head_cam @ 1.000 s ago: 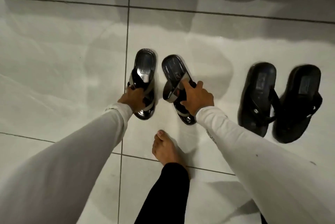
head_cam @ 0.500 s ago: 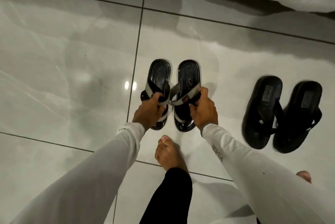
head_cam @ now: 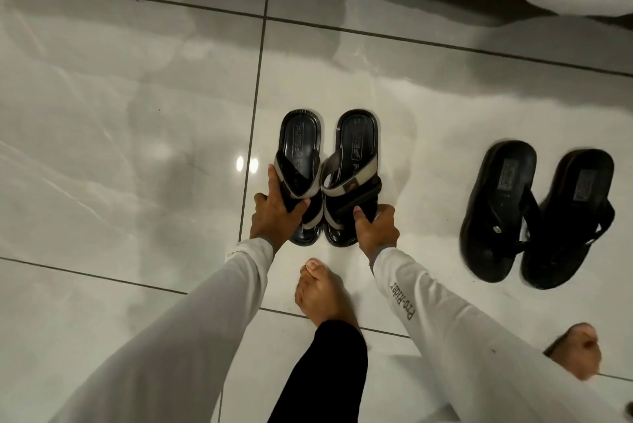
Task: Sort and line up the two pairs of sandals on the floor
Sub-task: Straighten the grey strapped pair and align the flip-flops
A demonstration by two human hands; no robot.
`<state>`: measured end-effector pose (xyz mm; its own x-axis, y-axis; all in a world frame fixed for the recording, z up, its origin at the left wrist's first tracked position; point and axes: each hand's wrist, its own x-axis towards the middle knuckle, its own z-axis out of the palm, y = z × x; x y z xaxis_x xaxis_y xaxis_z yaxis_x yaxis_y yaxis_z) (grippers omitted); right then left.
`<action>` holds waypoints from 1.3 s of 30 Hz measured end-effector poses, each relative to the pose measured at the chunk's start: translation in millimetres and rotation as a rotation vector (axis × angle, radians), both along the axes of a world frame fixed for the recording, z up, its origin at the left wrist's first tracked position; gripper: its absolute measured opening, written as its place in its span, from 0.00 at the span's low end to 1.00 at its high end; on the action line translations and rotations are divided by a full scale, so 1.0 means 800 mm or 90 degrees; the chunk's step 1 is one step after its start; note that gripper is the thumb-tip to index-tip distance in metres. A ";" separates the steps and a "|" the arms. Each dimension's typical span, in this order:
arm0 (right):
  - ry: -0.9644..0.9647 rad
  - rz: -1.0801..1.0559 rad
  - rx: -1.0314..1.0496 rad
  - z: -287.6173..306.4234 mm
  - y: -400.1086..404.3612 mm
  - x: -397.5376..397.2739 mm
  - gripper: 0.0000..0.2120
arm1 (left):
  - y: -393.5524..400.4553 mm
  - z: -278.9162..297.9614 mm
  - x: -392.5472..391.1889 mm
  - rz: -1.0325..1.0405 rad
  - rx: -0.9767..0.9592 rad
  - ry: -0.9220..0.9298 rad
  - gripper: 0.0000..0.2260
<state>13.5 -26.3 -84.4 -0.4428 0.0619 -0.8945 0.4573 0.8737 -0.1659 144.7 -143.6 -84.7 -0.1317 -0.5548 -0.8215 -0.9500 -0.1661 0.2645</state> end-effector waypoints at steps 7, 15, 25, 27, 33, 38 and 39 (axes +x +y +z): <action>0.043 0.035 -0.045 -0.003 -0.033 -0.025 0.17 | -0.050 -0.012 -0.023 -0.043 -0.034 0.001 0.43; 0.039 0.087 -0.101 -0.004 -0.093 -0.056 0.20 | -0.110 0.002 -0.064 -0.062 -0.050 -0.033 0.42; 0.069 0.420 0.017 0.037 -0.025 -0.090 0.30 | -0.050 0.073 -0.075 -0.204 -0.062 -0.146 0.40; 0.106 0.524 0.051 0.054 0.023 -0.103 0.31 | -0.013 0.091 -0.084 -0.308 -0.066 -0.162 0.37; 0.187 0.635 0.072 0.083 0.168 -0.184 0.27 | 0.111 0.112 -0.169 -0.469 -0.008 -0.081 0.31; 0.230 0.671 0.046 0.080 0.262 -0.284 0.20 | 0.221 0.098 -0.266 -0.509 -0.029 0.021 0.24; 0.215 0.683 0.040 0.077 0.277 -0.299 0.20 | 0.243 0.092 -0.284 -0.513 -0.037 0.036 0.22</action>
